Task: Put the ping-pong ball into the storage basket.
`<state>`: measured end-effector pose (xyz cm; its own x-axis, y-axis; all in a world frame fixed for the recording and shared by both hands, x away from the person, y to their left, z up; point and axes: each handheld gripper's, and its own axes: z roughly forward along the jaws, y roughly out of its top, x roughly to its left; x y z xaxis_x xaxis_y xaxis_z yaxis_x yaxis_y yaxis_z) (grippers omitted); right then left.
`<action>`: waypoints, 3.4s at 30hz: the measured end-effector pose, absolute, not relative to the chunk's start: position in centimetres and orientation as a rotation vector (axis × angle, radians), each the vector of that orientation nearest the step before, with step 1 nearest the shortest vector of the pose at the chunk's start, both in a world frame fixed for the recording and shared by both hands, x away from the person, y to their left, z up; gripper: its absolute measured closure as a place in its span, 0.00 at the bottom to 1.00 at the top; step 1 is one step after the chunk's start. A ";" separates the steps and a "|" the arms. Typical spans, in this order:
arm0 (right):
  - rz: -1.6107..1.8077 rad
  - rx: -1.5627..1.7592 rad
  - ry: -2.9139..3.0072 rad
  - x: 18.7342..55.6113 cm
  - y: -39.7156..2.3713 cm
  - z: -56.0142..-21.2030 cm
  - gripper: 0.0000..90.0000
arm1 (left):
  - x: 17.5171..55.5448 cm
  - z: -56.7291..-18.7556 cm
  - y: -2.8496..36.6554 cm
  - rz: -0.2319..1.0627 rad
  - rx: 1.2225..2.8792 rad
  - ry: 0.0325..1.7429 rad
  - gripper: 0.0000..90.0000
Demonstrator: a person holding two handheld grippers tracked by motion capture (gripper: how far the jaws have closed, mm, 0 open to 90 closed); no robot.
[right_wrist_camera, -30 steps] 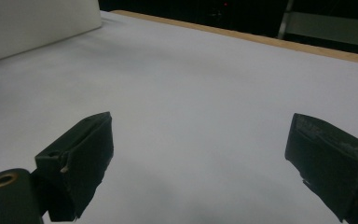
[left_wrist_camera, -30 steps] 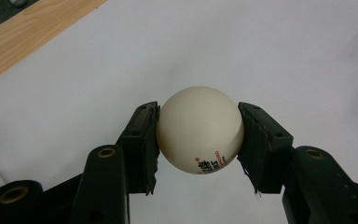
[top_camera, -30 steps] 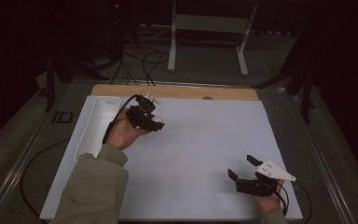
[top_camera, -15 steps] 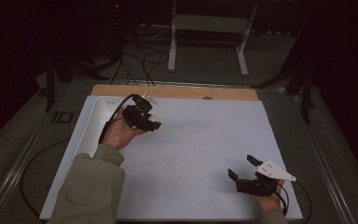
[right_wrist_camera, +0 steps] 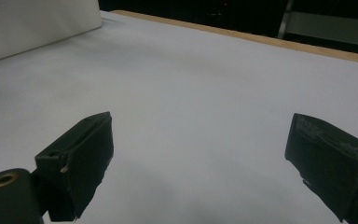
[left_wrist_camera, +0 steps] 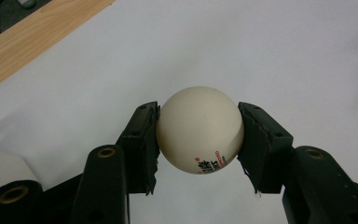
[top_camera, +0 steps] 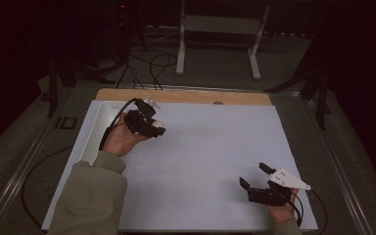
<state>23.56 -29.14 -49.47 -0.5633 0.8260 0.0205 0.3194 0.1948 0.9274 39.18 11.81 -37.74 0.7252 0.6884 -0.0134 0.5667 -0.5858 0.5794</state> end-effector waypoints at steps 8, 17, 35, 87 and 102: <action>1.353 1.065 1.985 23.6 -29.2 -49.5 0.08 | 39.1 -37.7 12.5 0.293 2.365 0.956 0.57; 1.350 1.062 1.987 23.6 -29.1 -49.5 0.08 | 39.0 -37.6 13.4 0.299 2.365 0.960 0.57; 1.349 1.061 1.989 23.6 -29.1 -49.5 0.08 | 38.9 -37.7 14.8 0.316 2.383 0.939 0.57; 1.367 1.058 1.975 23.5 -29.2 -49.4 0.08 | 38.0 -36.8 19.8 0.387 2.332 1.006 0.57; 1.366 1.060 1.975 23.5 -29.2 -49.4 0.08 | 37.6 -36.8 21.6 0.419 2.305 1.065 0.57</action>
<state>23.51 -29.18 -49.43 -0.5645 0.8252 0.0210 0.3106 0.1887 0.9316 37.60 21.61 -36.79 0.6358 0.7705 0.0465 0.5953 -0.5278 0.6059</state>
